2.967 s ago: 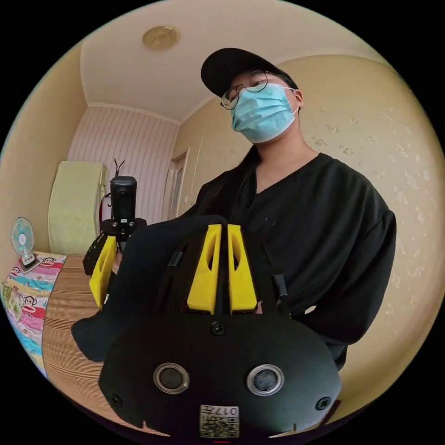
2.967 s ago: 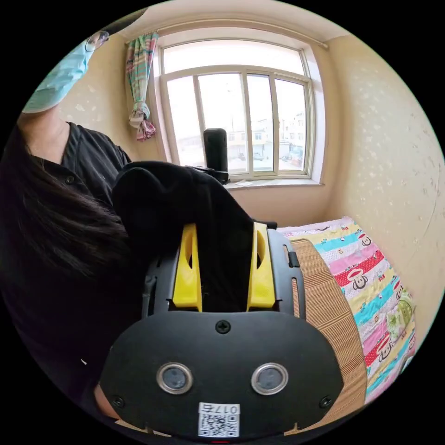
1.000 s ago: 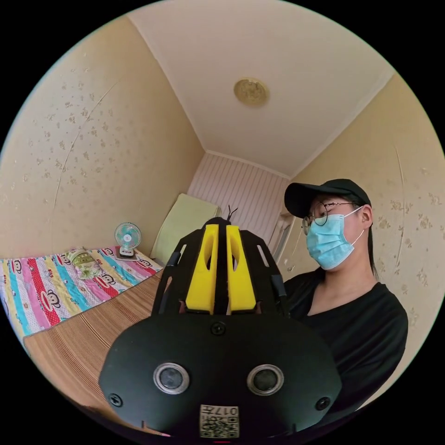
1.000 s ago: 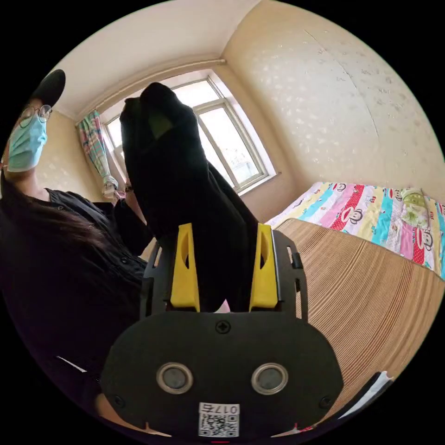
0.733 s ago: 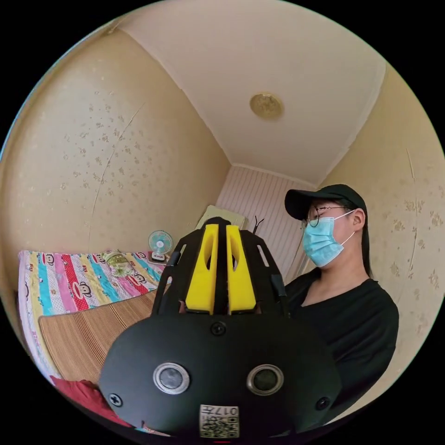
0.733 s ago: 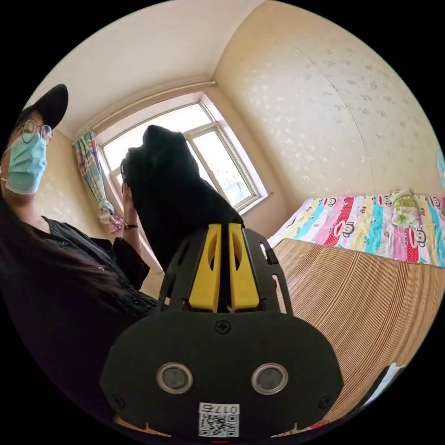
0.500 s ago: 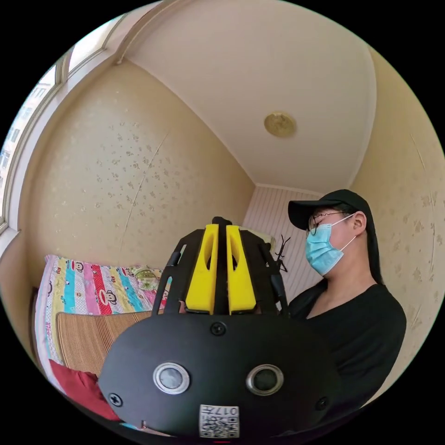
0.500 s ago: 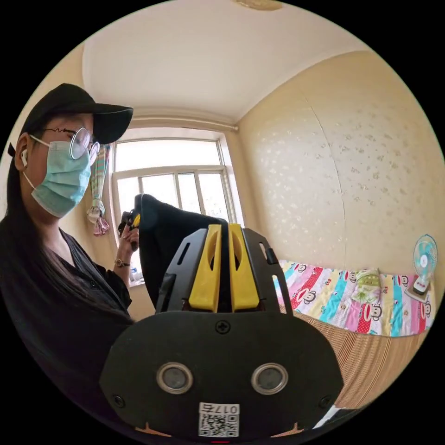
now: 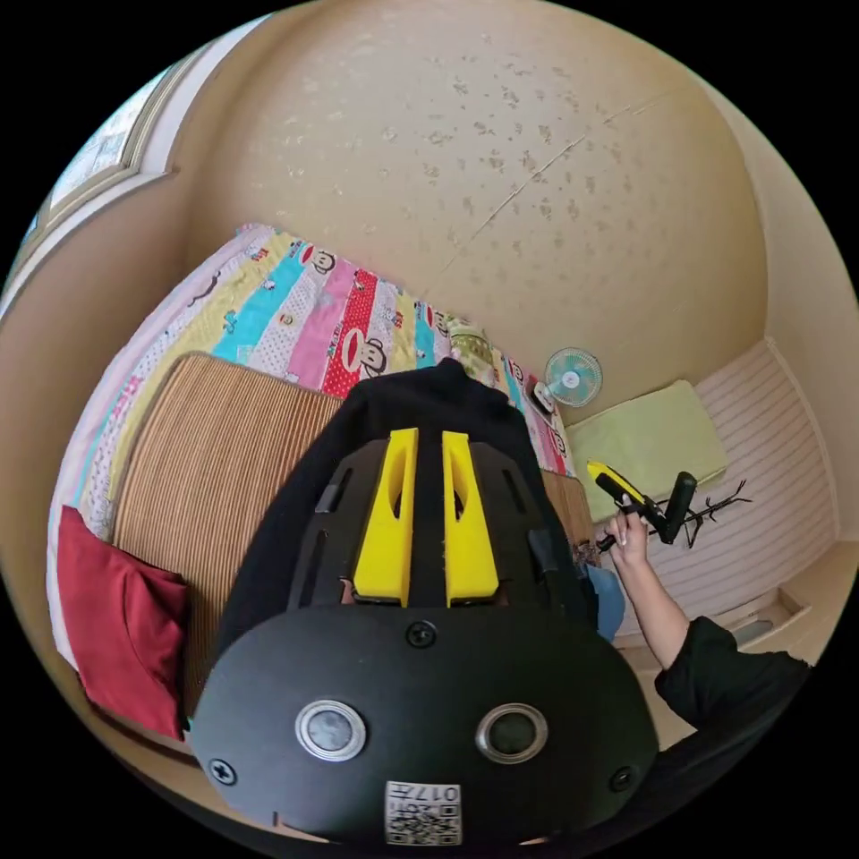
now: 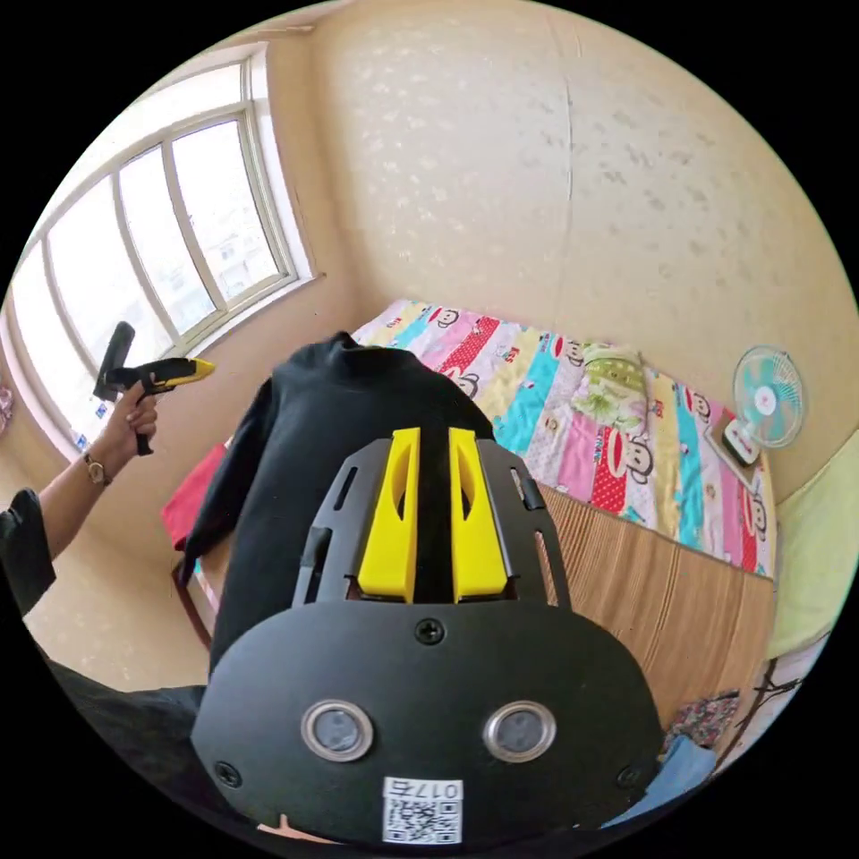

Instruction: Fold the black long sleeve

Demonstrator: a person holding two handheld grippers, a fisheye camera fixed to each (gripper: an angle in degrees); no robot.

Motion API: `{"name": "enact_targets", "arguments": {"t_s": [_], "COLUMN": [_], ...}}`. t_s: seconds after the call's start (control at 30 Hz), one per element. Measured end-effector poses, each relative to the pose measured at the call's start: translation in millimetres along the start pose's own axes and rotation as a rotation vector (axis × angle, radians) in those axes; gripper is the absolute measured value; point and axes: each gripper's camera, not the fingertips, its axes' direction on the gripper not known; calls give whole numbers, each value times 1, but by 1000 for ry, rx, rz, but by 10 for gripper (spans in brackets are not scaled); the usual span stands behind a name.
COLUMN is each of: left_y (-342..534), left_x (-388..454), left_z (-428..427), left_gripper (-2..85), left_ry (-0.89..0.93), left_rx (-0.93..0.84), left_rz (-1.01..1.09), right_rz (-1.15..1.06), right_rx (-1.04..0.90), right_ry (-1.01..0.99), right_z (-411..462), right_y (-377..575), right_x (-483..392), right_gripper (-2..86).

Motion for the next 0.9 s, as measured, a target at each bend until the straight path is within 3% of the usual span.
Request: {"name": "enact_targets", "arguments": {"t_s": [0.1, 0.17, 0.27, 0.33, 0.37, 0.4, 0.5, 0.63, 0.77, 0.9], "left_y": [65, 132, 216, 259, 277, 286, 315, 321, 313, 299], "left_x": [-45, -81, -115, -129, -135, -140, -157, -157, -180, -208], "left_z": [110, 205, 274, 279, 254, 246, 214, 185, 164, 152], "left_gripper": [51, 43, 4, -3, -6, -7, -9, -10, -9, -9], "left_ry": [-4, -46, -119, -168, -119, -109, -42, -65, -35, 3], "left_rx": [-127, -366, -594, -629, -490, -481, -477, -549, -531, -521], "left_rz": [-49, -106, -104, -70, -78, -115, -254, -268, -372, -437], "right_rz": [72, 119, 152, 116, 143, 184, 565, 1132, 1598, 1720], "right_rx": [-222, -490, -736, -577, -580, -582, -624, -216, 271, 515], "right_ry": [-39, -51, -141, -137, -157, -189, -392, -514, -602, -548], "right_z": [103, 180, 227, 197, 183, 176, 143, 74, 83, 107], "right_y": [111, 208, 320, 358, 379, 388, 433, 491, 536, 519], "right_x": [18, 31, 37, 38, 44, 49, 93, 170, 232, 266], "right_gripper": [34, 35, 40, 33, 29, 28, 36, 101, 134, 75]}}
